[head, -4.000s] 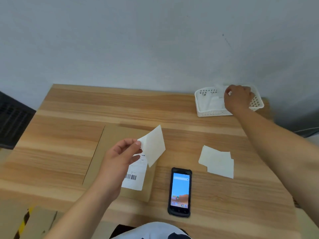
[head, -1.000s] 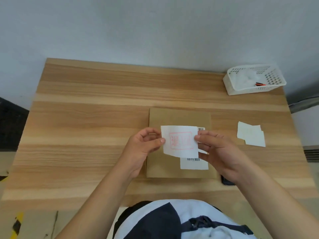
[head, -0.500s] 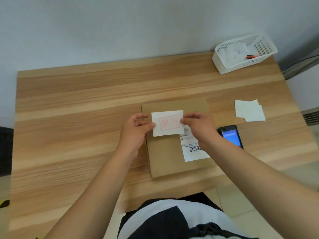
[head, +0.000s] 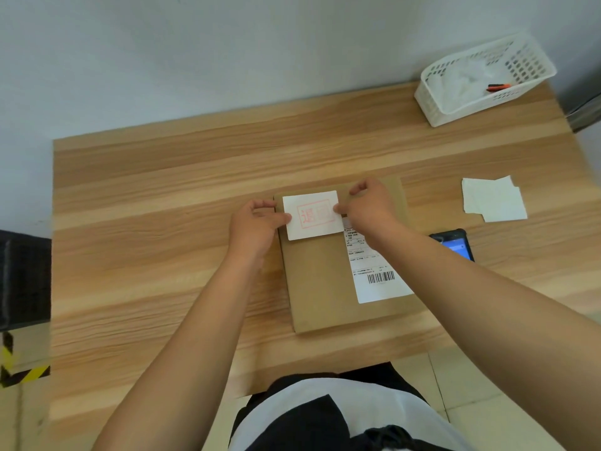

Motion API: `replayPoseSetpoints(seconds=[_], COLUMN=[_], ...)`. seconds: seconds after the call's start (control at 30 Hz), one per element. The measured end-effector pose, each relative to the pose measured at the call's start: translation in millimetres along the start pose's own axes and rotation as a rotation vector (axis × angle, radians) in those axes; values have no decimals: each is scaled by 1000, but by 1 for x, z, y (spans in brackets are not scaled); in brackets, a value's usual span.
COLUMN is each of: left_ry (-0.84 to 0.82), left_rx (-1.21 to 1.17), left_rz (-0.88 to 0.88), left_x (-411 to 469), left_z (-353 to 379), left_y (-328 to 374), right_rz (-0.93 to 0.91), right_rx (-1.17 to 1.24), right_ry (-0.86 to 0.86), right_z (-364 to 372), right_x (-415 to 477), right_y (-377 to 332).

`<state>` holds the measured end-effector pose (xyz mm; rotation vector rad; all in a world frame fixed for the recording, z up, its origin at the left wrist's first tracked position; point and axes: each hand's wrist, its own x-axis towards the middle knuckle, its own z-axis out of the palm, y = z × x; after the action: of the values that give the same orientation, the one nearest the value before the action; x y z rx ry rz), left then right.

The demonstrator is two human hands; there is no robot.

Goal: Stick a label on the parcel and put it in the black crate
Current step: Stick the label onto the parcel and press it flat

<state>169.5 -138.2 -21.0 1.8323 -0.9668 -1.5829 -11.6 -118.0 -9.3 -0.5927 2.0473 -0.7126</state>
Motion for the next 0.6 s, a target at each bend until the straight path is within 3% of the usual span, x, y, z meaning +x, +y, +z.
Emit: replayPoseSetpoints(seconds=[0.6], left_ry=[88], left_rx=[21], left_rz=[-1], left_x=[10], left_z=[6], left_y=[-5], right_rz=[-88], right_rx=[-245], right_ry=[25], right_z=[9], right_x=[4], right_y=[-2])
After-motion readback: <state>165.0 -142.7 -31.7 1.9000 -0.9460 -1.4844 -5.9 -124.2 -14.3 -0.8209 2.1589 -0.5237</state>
